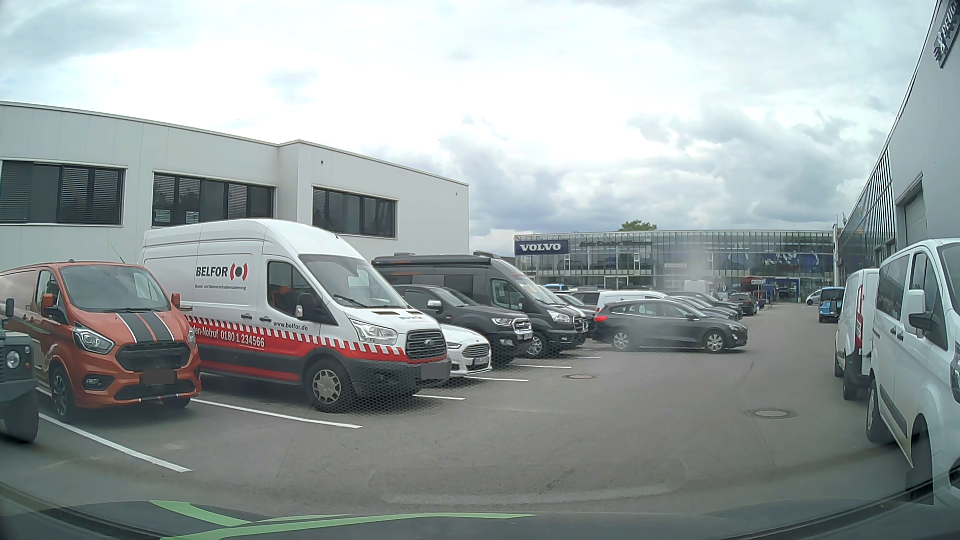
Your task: Follow the waypoints while adhering to traffic rules and regulations
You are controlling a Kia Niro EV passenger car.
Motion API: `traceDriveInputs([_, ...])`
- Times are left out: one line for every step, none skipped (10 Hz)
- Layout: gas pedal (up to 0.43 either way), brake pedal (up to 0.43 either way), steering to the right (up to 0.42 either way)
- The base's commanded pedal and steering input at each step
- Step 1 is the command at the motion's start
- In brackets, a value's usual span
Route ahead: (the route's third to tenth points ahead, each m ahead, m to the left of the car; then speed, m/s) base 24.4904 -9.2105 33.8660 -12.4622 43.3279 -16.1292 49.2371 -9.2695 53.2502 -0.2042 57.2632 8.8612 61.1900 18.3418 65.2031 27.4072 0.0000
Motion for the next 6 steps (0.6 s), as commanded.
traceDriveInputs([0.0,0.53,-0.61])
traceDriveInputs([0.0,0.53,-0.61])
traceDriveInputs([0.0,0.524,-0.61])
traceDriveInputs([0.0,0.53,-0.61])
traceDriveInputs([0.0,0.53,-0.61])
traceDriveInputs([0.0,0.53,-0.611])
